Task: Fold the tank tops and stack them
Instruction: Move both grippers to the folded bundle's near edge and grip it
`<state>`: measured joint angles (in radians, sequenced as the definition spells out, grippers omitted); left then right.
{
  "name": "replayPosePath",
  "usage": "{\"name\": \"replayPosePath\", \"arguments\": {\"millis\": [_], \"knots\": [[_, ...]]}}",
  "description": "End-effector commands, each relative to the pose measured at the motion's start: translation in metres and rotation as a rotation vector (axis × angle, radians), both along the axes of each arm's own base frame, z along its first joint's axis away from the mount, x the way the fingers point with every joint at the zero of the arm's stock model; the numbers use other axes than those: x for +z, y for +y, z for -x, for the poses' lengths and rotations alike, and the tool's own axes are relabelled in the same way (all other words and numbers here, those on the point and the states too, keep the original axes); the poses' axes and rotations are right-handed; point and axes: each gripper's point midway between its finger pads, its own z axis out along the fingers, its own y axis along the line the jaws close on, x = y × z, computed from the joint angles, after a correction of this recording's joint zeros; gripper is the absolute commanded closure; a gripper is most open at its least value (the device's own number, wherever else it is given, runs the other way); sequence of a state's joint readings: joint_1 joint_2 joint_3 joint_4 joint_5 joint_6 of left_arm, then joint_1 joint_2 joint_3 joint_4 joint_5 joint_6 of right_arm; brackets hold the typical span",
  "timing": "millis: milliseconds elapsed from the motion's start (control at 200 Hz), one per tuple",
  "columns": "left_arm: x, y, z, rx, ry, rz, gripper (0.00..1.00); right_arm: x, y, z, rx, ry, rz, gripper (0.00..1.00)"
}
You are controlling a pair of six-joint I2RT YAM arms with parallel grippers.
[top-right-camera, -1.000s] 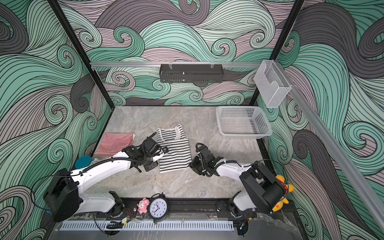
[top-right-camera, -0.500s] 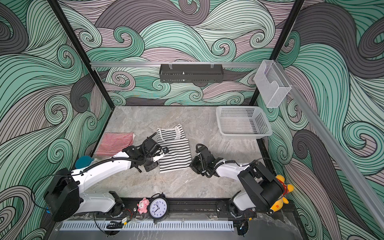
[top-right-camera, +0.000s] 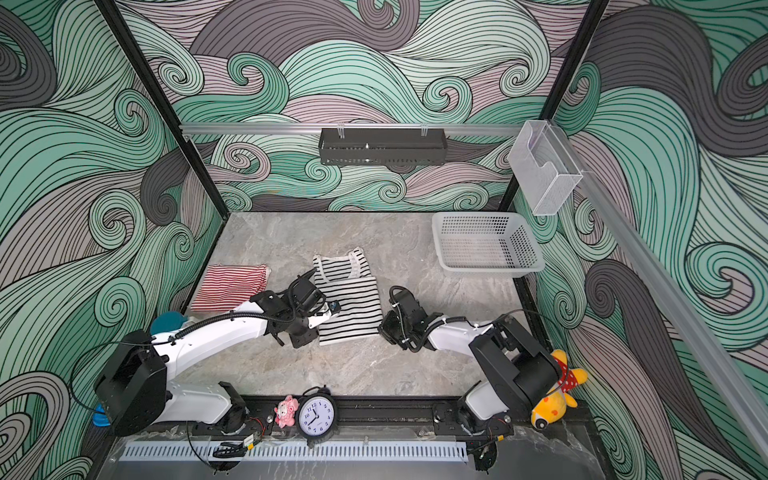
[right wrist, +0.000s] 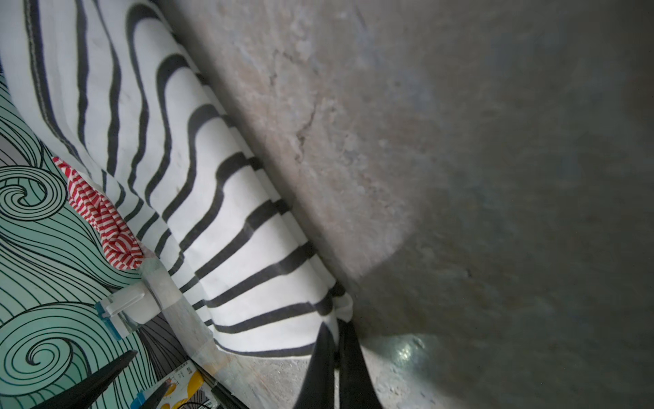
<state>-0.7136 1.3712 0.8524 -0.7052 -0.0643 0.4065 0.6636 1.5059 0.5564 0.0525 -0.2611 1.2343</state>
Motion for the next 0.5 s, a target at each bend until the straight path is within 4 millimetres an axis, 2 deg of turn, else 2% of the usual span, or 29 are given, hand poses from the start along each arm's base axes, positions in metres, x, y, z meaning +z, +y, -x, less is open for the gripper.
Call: {"name": "replayPosePath", "arguments": {"millis": [0, 95, 115, 230, 496], "knots": [[-0.002, -0.006, 0.01, -0.037, 0.078, 0.021, 0.57, -0.003, -0.004, -0.001, -0.003, 0.016, 0.039, 1.0], [0.0, -0.013, 0.015, -0.061, 0.117, 0.044, 0.56, 0.004, 0.001, -0.004, 0.014, 0.004, 0.027, 1.0], [-0.007, -0.013, 0.016, -0.061, 0.143, 0.03, 0.56, 0.006, 0.001, -0.004, 0.015, 0.002, 0.027, 1.0], [-0.015, -0.016, 0.016, -0.067, 0.166, 0.016, 0.56, 0.014, 0.003, -0.006, 0.022, -0.015, 0.02, 1.0], [-0.019, -0.029, 0.013, -0.094, 0.145, 0.019, 0.56, 0.014, 0.003, -0.005, 0.019, -0.009, 0.01, 1.0]]}}
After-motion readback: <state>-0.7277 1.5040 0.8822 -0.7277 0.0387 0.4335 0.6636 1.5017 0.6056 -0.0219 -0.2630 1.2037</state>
